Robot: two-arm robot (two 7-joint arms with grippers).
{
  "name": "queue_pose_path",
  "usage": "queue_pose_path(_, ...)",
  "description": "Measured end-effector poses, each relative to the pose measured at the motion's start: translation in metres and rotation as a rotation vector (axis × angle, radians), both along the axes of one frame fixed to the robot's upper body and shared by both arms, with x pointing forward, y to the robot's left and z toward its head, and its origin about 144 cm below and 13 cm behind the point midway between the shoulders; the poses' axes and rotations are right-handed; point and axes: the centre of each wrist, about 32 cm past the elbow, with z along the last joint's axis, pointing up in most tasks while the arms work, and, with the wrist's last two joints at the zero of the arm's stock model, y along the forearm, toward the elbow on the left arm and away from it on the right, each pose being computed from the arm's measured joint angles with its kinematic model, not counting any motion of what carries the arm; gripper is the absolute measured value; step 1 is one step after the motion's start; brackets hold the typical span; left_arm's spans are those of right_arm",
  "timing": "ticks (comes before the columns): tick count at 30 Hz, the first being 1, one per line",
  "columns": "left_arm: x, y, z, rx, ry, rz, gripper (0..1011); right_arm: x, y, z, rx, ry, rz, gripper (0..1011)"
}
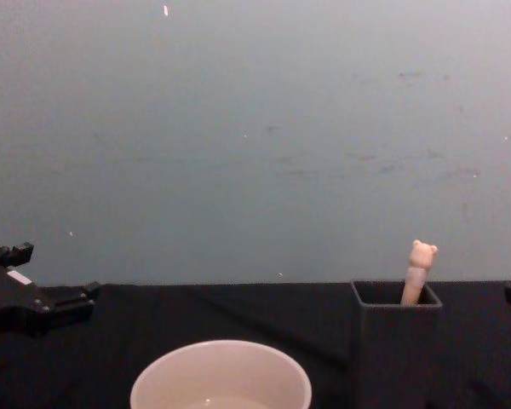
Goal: Pick up the stirring spoon with one hand, stir inside the cup, then place it back in its original position.
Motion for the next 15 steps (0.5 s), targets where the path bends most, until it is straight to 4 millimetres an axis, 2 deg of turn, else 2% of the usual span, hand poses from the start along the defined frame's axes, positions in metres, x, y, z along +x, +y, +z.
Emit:
queue_pose_path(6, 0.000, 0.000, 0.000, 0.000, 0.000, 0.000, 1001, -0.006, -0.009, 0.010, 0.039, 0.025, 0.055, 1000)
queue_pose_path(15, 0.000, 0.000, 0.000, 0.000, 0.000, 0.000, 1001, -0.029, -0.023, 0.025, 0.133, 0.086, 0.207, 1000)
